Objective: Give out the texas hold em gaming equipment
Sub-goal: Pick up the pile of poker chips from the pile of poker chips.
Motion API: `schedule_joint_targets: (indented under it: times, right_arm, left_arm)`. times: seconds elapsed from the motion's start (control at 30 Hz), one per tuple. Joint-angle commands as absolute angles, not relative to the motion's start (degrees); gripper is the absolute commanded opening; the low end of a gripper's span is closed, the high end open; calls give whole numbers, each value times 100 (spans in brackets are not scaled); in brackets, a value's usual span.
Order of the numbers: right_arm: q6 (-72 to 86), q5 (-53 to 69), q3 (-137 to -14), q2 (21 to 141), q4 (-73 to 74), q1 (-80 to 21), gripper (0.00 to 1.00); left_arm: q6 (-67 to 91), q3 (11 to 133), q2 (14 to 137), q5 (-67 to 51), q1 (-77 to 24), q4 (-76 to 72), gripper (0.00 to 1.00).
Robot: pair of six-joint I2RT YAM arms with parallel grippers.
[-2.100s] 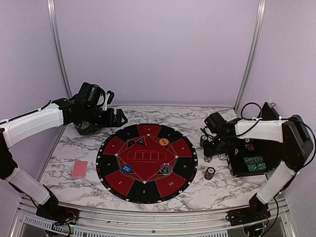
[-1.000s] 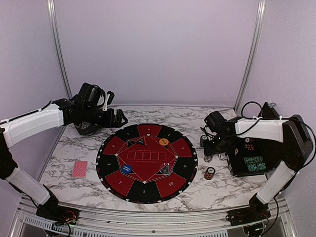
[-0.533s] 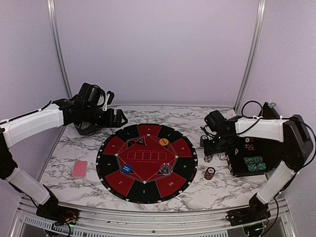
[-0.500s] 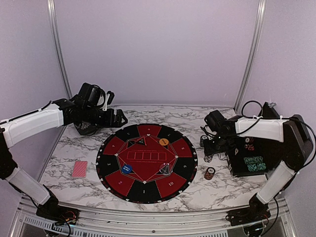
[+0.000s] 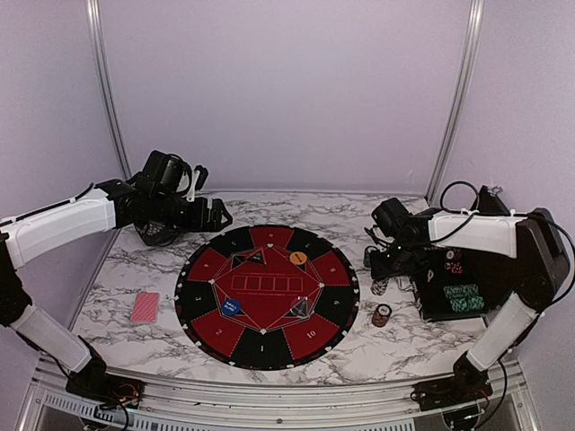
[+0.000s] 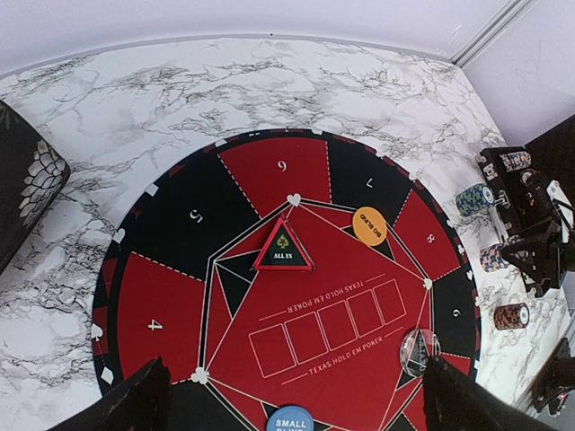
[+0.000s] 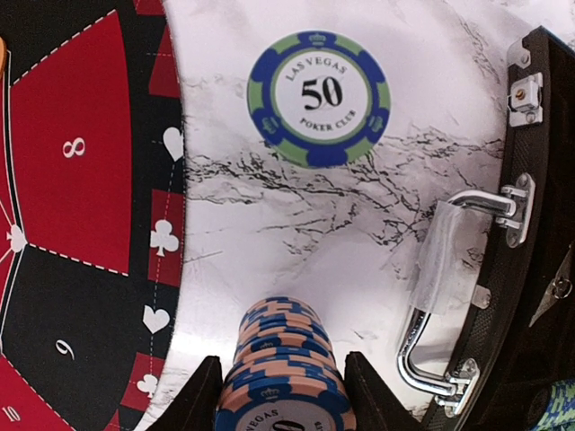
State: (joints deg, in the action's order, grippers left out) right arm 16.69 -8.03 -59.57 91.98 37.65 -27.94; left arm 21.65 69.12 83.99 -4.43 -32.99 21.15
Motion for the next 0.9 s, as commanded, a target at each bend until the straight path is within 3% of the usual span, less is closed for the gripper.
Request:
schedule_joint_targets:
  times: [0.0,0.87]
  right_arm:
    - [1688,-857,-6231,9112,3835,-2813,41]
    - [1795,-962,-6405,9053,4043,-3012,41]
  left_arm:
    - [2127,6846,8343,-387,-3305,2010,99]
    - [2096,6772,8280,-391,-3305,1969,99]
